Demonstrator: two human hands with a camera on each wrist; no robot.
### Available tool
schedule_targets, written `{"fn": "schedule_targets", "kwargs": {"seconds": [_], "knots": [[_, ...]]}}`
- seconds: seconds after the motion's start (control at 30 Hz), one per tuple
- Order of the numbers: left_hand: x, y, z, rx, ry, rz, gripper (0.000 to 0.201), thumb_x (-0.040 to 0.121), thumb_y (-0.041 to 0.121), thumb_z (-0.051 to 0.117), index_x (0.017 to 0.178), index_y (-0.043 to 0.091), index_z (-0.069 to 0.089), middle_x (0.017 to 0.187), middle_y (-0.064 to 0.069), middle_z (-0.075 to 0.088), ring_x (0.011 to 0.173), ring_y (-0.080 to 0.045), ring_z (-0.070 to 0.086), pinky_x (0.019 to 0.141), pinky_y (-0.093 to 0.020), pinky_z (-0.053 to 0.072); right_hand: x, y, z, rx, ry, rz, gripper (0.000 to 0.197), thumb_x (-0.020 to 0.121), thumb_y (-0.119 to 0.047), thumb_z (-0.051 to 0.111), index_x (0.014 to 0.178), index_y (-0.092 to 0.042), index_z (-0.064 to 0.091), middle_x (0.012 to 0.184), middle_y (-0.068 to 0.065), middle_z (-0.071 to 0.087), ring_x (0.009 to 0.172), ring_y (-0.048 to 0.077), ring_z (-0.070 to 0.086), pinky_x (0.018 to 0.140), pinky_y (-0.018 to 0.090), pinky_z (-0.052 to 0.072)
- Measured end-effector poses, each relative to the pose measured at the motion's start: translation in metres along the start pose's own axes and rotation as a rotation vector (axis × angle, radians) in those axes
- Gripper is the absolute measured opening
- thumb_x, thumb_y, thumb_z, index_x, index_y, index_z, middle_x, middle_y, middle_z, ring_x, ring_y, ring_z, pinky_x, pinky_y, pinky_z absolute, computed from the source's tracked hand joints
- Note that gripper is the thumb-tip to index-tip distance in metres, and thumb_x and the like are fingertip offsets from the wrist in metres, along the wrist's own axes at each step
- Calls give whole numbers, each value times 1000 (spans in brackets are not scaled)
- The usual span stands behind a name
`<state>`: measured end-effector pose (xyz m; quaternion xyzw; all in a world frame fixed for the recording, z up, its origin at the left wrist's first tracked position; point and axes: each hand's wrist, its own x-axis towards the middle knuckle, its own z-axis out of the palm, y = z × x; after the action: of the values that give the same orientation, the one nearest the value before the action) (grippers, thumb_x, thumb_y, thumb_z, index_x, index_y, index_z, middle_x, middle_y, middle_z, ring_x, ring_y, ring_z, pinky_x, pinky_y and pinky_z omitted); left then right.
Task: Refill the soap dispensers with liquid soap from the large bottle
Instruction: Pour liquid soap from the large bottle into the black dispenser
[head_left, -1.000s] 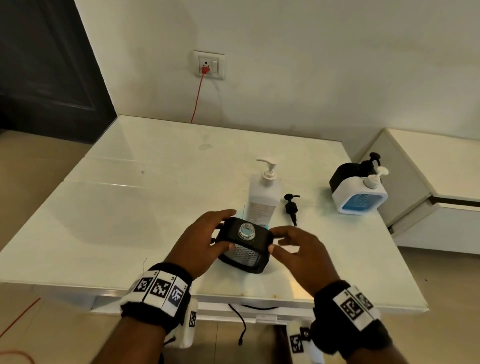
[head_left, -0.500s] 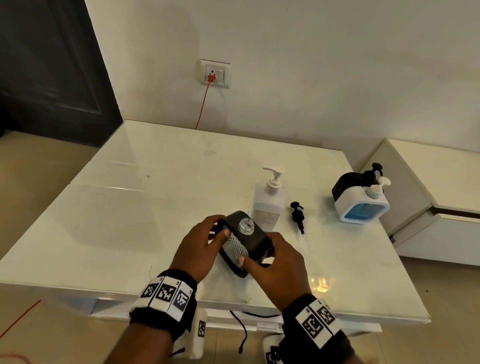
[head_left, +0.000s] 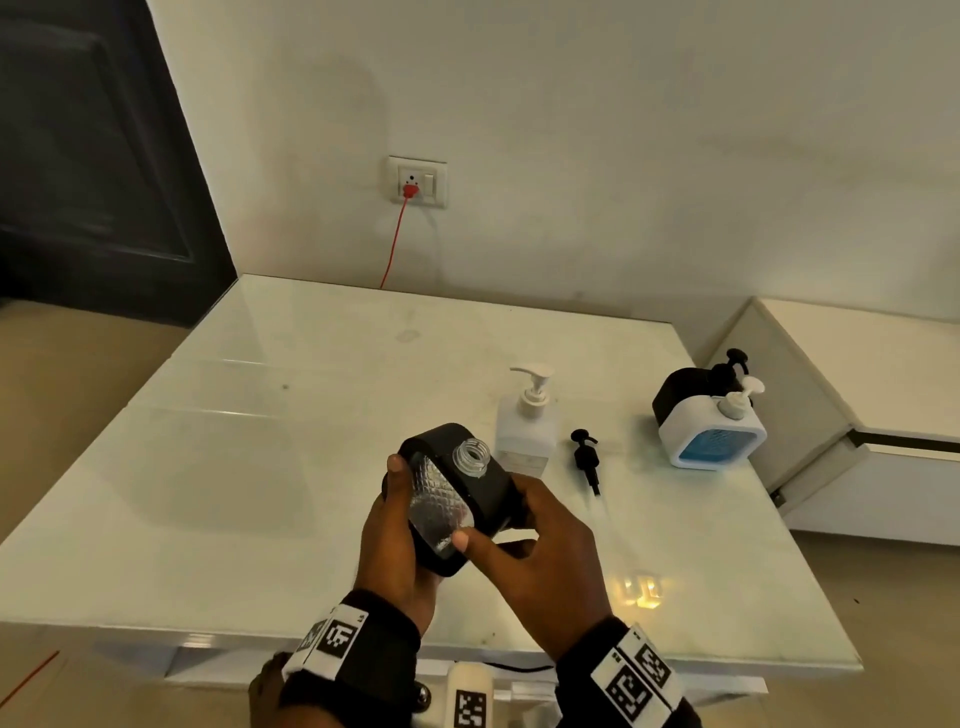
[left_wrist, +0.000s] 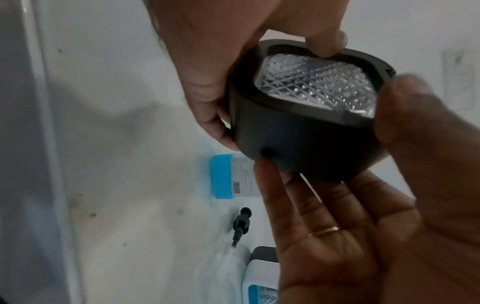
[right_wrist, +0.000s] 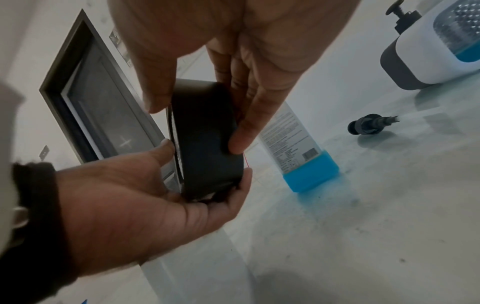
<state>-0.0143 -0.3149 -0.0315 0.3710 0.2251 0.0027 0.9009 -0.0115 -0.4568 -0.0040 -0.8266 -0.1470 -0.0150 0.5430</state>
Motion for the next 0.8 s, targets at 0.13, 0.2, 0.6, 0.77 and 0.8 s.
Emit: {"fn": "schedule_targets", "kwargs": {"seconds": [0.13,0.2,0.6,0.77,0.8], "knots": [[0,2,2,-132,35,-28,77,80,72,50,139,24,62,129,-16,72,115,-38,71,73,-43,65,9,-5,-11,-68,11,-31,51,80,-67,59,120,-35,58,110,-22,62,102,-7,58,72,12,51],[2,4,2,-192,60,-38,74,80,69,52,138,24,64,125,-12,74,108,-33,75,66,-41,64,22,2,-24,-123,153,18,47,84,-59,57,122,-31,57,116,-18,61,102,-4,57,73,11,48],[12,1,-9,-169,157,-90,74,88,76,51,133,19,66,85,-12,77,78,-31,69,65,-36,55,107,15,-44,-342,-183,156,82,78,-18,82,146,-22,37,144,0,45,129,16,45,102,24,32],[12,3,-9,-137,121,-127,67,90,73,51,119,15,69,79,-15,76,70,-32,70,55,-37,62,108,16,-49,-321,-270,189,80,68,-21,89,128,-38,38,123,-10,54,111,12,53,92,25,40],[11,3,-8,-126,114,-134,65,90,72,51,117,15,69,78,-15,76,71,-33,70,56,-37,63,104,16,-52,-319,-292,190,81,68,-22,89,127,-41,37,122,-11,54,111,12,53,94,27,42]]}}
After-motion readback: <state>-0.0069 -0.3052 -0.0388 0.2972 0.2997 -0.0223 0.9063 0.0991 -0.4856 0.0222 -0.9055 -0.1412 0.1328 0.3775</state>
